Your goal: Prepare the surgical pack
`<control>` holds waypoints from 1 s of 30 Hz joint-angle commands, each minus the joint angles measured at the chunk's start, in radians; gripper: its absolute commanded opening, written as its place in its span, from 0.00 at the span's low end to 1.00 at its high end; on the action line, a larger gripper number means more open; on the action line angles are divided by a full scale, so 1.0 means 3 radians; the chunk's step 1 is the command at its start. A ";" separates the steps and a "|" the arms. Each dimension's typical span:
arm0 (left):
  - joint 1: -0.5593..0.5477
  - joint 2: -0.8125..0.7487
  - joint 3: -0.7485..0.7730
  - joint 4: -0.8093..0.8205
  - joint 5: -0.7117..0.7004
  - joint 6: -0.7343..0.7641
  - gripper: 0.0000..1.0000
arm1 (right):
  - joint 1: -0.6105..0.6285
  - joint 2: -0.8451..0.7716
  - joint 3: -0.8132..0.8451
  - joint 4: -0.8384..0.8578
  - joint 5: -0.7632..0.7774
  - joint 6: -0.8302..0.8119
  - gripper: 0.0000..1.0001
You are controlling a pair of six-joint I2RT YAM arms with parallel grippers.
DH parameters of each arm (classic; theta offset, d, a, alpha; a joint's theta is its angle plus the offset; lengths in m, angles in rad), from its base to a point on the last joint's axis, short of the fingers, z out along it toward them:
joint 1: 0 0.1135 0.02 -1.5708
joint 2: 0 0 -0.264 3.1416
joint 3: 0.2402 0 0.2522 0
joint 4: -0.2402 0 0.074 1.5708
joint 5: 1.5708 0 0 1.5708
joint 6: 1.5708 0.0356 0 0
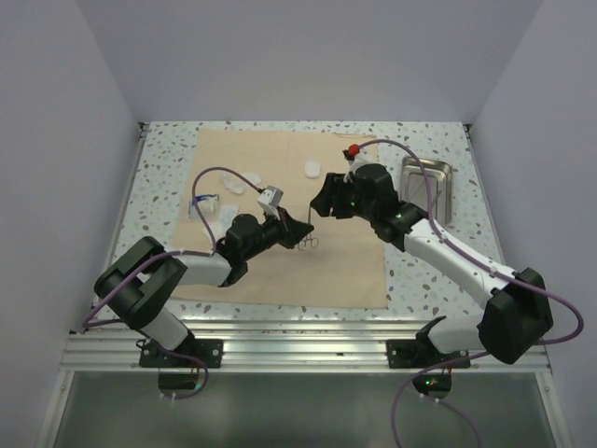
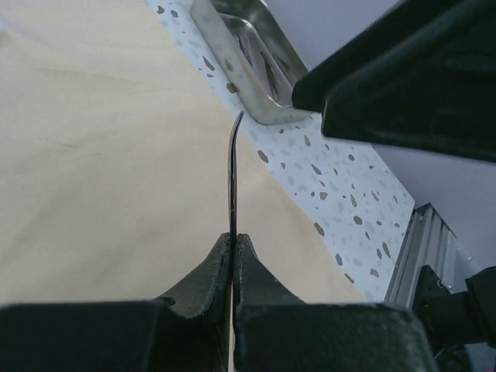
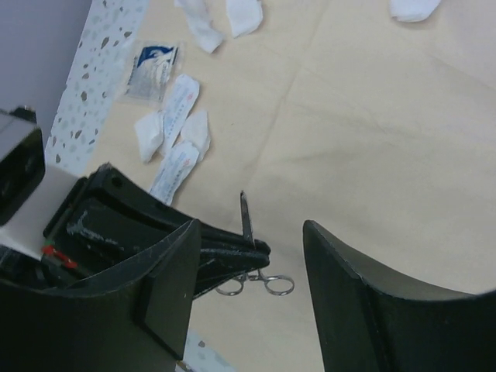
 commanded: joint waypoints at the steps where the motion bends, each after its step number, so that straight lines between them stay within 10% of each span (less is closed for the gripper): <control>1: 0.0041 -0.0085 0.0188 -0.0027 0.0289 -0.0252 0.00 | 0.0030 -0.0178 -0.0233 0.0501 -0.0359 0.0035 0.60; 26: -0.0015 -0.0285 0.0322 -0.0227 0.0152 -0.0277 0.00 | 0.0271 0.0072 -0.0213 0.0558 0.0075 0.0178 0.43; 30: -0.0015 -0.0310 0.0311 -0.0237 0.0141 -0.0288 0.00 | 0.0276 0.0082 -0.0239 0.0558 0.0116 0.0219 0.17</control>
